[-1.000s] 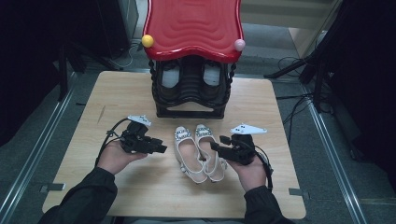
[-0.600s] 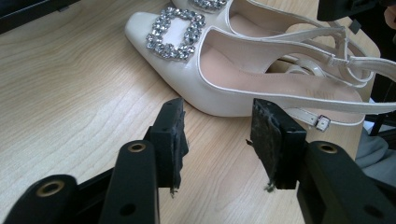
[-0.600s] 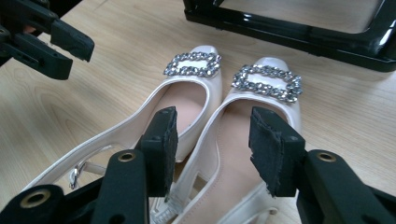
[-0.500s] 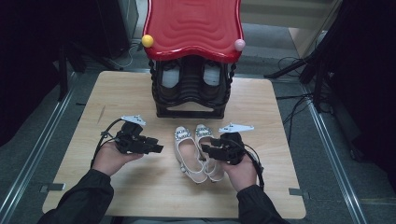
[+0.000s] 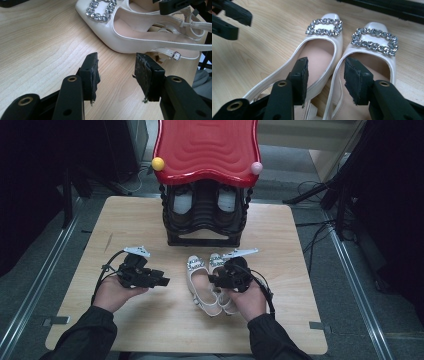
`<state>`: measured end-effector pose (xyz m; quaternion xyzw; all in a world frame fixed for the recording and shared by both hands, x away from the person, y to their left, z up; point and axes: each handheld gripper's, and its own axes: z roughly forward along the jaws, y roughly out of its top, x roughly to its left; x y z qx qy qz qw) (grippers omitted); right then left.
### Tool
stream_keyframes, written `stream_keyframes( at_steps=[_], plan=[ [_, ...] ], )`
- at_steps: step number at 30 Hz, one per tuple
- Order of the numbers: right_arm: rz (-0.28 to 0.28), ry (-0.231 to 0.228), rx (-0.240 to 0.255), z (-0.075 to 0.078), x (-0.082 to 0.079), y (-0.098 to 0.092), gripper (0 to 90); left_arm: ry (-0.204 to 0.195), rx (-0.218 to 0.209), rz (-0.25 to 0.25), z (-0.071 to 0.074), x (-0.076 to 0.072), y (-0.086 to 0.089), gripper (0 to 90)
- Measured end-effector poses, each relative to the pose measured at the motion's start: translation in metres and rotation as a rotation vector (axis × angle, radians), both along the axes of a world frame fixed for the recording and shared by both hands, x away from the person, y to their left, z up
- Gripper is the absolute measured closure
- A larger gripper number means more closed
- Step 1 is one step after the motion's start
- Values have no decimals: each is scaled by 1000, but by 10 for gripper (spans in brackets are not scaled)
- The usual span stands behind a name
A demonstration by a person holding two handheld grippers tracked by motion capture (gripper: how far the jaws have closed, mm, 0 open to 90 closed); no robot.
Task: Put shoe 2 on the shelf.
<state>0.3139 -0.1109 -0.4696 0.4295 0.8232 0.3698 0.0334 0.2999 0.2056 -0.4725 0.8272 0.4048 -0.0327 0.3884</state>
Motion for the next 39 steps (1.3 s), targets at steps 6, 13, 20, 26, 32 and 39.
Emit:
stream_keyframes(
  at_steps=[6, 13, 20, 26, 32, 39],
  plan=[
    [-2, 80, -76, -7, 9, 9, 564, 0, -1, 6, 0, -2, 3, 539],
    [-11, 170, -143, -8, 17, 17, 605, 0, 1, -2, -1, -1, 2, 539],
    [-8, 231, -207, -10, 22, 27, 677, -3, -13, -8, -1, 0, 3, 540],
    [-18, 274, -241, -15, 27, 29, 707, -7, -21, -20, 0, 3, 0, 539],
    [-12, 304, -270, -17, 29, 32, 742, -9, -21, -26, 0, 7, -2, 537],
    [-21, 334, -261, -16, 33, 31, 842, -11, -25, -30, 0, 9, -3, 531]
  ],
)
